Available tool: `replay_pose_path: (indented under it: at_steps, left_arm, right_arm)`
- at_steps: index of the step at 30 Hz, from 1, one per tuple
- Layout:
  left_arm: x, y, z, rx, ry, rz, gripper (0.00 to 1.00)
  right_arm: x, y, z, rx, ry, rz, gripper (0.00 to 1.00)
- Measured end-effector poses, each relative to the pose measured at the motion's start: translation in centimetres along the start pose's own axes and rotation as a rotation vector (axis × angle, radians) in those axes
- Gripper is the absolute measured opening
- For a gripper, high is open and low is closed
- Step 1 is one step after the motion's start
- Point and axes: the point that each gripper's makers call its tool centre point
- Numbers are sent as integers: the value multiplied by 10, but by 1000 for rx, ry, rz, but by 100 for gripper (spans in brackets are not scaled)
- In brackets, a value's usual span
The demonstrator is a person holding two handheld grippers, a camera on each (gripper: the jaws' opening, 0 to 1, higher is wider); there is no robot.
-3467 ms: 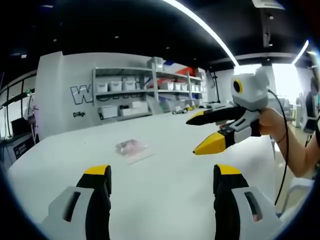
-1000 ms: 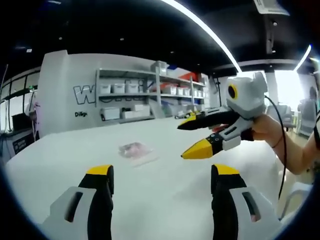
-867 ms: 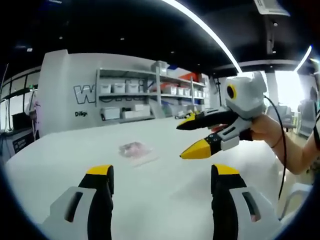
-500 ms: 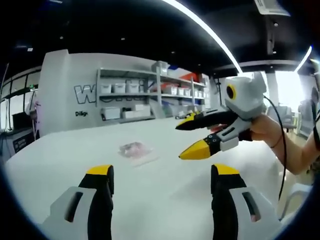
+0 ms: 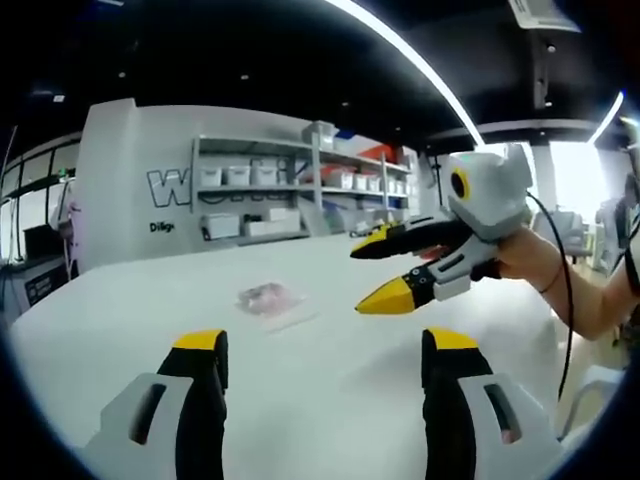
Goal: Open the resealable bag by pulling the two sides of the seal apart until the entire bag opening is separated and visibly accessible.
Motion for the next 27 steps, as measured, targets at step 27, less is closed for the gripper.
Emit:
replay_pose_path:
  at_steps: [27]
  left_arm:
    - [3, 0, 0, 2, -3, 2, 79]
  right_arm:
    - [-7, -10, 1, 21, 60, 6, 42]
Point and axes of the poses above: the point that each gripper's makers call its tool centre point, and the gripper's own axes: y roughly backward along the fingers, x roughly to its left, z roughly out of its top, and after that the axes turned 12 degrees about -x, right-handed
